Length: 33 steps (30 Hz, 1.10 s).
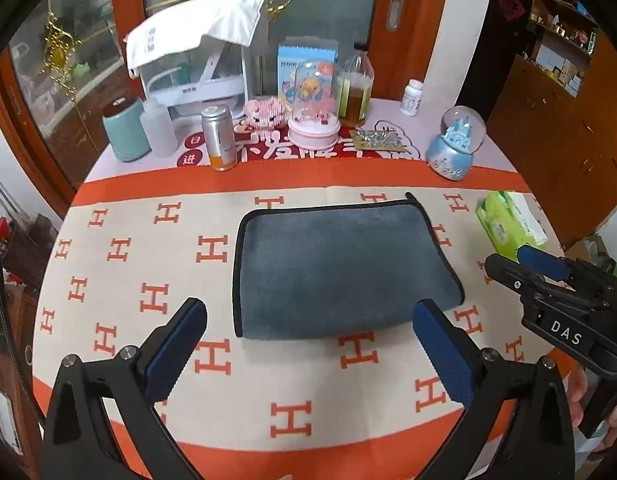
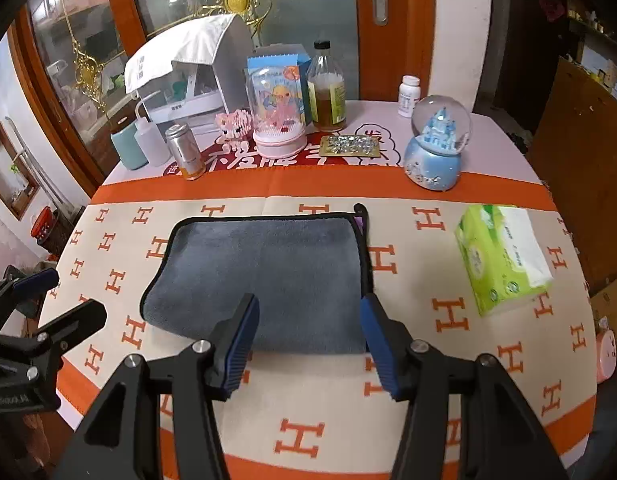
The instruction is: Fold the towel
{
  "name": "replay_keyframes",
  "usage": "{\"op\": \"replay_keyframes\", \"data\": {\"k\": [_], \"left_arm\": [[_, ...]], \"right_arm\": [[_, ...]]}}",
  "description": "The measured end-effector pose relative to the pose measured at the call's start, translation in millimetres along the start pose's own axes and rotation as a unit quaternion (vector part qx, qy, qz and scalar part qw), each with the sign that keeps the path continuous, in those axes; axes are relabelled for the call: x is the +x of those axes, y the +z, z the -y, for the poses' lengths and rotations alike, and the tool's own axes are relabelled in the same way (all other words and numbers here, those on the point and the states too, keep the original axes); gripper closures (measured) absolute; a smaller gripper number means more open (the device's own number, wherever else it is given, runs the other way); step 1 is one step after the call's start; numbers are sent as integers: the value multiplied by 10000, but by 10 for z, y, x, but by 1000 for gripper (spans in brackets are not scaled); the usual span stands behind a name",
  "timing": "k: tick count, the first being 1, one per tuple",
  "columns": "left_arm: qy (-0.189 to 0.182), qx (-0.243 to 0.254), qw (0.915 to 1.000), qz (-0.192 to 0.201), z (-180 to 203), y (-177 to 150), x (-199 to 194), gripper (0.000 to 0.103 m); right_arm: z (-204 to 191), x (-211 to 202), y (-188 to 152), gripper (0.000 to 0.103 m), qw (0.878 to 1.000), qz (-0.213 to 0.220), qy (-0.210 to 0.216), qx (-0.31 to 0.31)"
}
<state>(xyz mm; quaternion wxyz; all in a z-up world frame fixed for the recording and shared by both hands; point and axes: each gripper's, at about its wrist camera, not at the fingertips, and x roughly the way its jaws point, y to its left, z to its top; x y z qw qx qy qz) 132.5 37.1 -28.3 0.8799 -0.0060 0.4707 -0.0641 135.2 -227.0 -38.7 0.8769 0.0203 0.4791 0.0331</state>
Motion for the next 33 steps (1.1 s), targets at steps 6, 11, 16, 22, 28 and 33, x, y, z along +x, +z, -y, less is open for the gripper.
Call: {"op": "replay_keyframes", "data": {"k": [6, 11, 16, 22, 28, 33], "left_arm": [[-23, -17, 9999, 117, 95, -153, -376, 1], [13, 4, 9998, 219, 155, -299, -651, 1], [98, -17, 9996, 281, 187, -413, -844, 1], [248, -43, 9990, 358, 258, -544, -1060, 1], [408, -24, 9987, 300, 310, -668, -1152, 1], [418, -204, 9988, 166, 283, -755, -1142, 1]], "right_arm": [[-58, -333, -157, 50, 9999, 79, 49, 47], [-132, -588, -307, 50, 9999, 126, 75, -1], [-196, -780, -436, 46, 9998, 172, 89, -43], [-249, -952, -576, 44, 9998, 149, 38, -101], [-302, -1096, -715, 44, 9995, 218, -55, -209], [-310, -1164, -804, 43, 9993, 266, -162, -224]]}}
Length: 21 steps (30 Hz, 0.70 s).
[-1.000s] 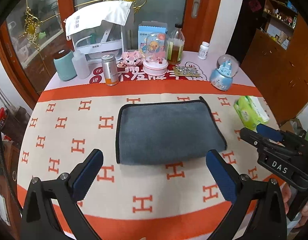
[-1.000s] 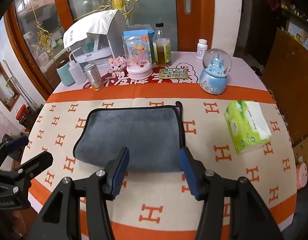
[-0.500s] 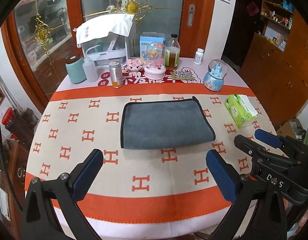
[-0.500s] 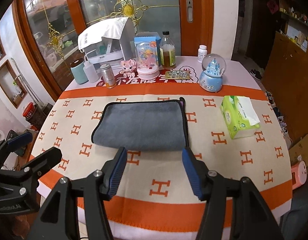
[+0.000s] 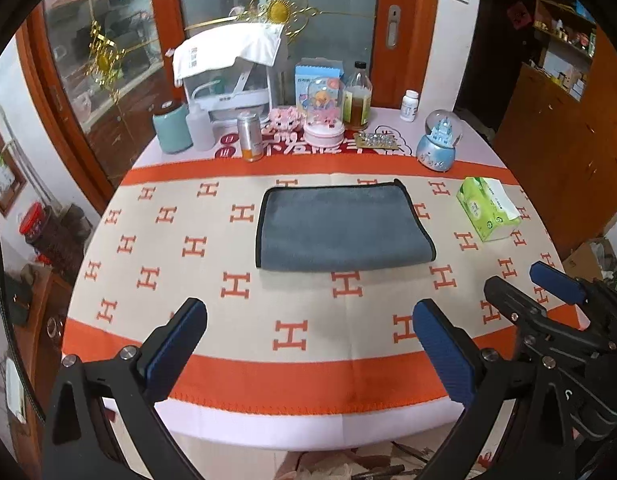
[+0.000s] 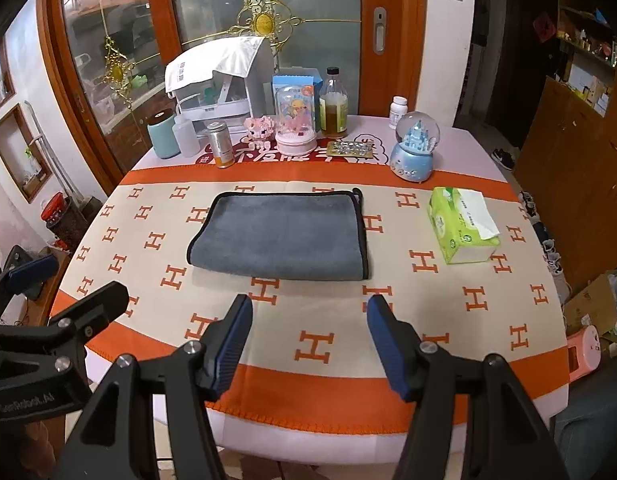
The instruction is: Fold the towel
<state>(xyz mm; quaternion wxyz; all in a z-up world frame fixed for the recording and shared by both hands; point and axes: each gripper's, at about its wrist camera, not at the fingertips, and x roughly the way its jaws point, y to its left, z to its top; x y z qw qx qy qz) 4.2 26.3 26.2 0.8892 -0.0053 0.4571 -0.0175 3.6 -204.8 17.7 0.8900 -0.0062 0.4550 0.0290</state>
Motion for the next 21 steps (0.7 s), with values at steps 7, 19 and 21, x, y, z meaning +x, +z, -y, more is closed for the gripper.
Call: {"op": "replay_keyframes", "data": {"k": [7, 19, 21], "left_arm": [[148, -29, 9999, 58, 44, -74, -47, 1], [135, 33, 9999, 79, 94, -107, -86, 1], [136, 37, 9999, 73, 97, -113, -86, 1]], "right_arm": [[7, -29, -45, 39, 10000, -26, -18, 13], [12, -105, -118, 39, 9999, -12, -105, 88], [12, -116, -121, 39, 9999, -8, -128, 99]]}}
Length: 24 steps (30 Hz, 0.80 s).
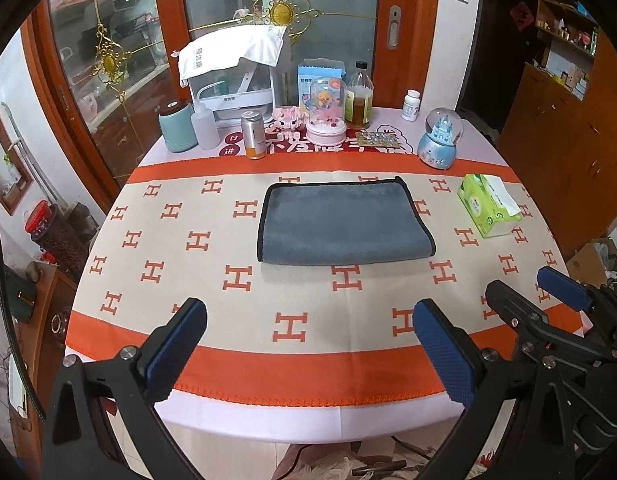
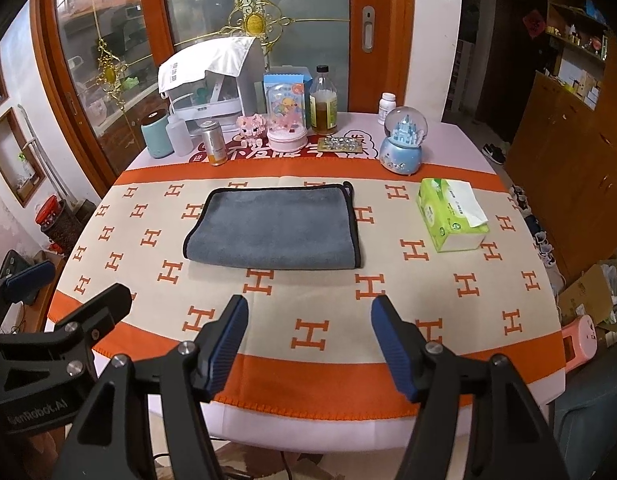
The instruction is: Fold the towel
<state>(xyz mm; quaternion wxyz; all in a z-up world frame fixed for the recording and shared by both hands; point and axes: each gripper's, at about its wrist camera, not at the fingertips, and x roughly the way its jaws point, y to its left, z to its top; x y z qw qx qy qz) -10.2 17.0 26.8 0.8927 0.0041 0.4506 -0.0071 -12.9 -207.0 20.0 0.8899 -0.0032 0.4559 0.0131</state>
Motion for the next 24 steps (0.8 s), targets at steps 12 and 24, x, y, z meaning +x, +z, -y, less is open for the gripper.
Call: {"op": "replay_keyframes", "data": {"k": [12, 24], "left_arm": [[38, -13, 10000, -19, -14, -62, 7, 1], [88, 15, 10000, -13, 2, -105, 7, 1]], "right_arm": [[-39, 3, -9, 39, 10000, -7, -63, -12], [-68, 27, -42, 39, 10000, -53, -66, 6]]}}
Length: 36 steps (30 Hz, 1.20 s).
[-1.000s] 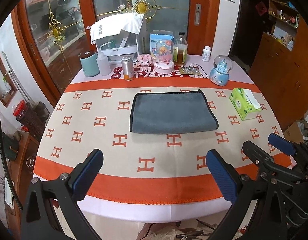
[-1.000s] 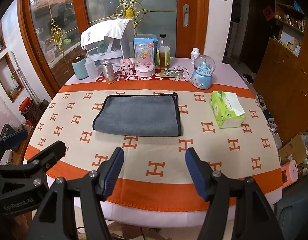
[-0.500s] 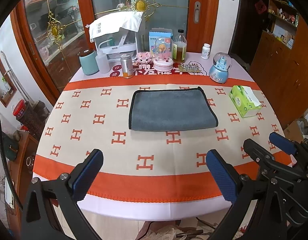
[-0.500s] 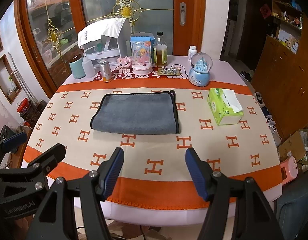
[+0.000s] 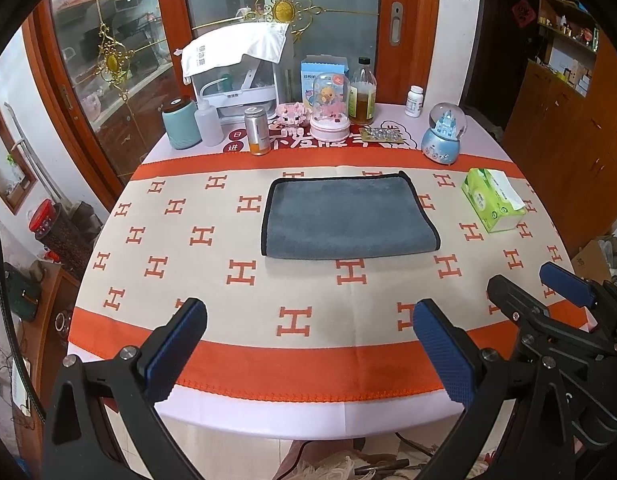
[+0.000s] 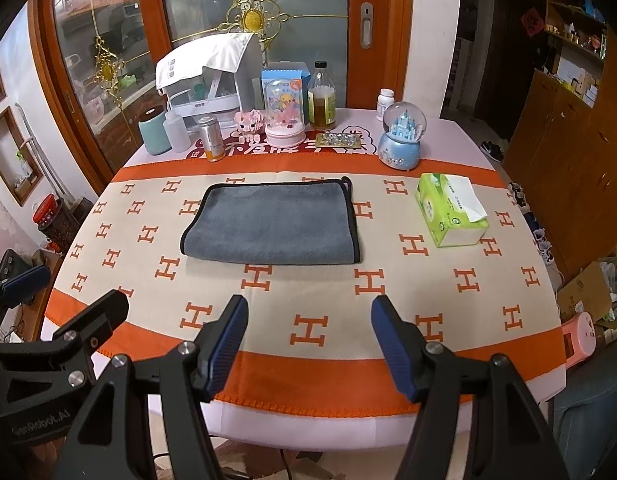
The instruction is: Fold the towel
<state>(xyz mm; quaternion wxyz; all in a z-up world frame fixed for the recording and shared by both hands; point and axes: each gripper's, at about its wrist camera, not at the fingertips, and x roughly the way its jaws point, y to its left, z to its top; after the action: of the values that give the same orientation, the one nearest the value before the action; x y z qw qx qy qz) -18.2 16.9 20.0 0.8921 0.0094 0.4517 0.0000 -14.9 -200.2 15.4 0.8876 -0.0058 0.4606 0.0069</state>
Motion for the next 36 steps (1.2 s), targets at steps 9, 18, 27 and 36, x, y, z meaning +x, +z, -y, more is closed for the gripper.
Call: {"op": "replay_keyframes", "data": {"k": [9, 18, 27, 36], "left_arm": [[-1, -3, 10000, -5, 16, 0, 5, 1], [-2, -8, 10000, -5, 23, -1, 15, 1], [-16, 8, 10000, -12, 23, -1, 21, 1], [-37, 31, 10000, -51, 38, 28, 61, 1]], "right_arm": [[26, -3, -10, 39, 10000, 5, -31, 0], [28, 6, -10, 39, 10000, 4, -5, 21], [20, 16, 10, 39, 10000, 7, -40, 44], [34, 34, 3, 39, 9999, -1, -58, 90]]}}
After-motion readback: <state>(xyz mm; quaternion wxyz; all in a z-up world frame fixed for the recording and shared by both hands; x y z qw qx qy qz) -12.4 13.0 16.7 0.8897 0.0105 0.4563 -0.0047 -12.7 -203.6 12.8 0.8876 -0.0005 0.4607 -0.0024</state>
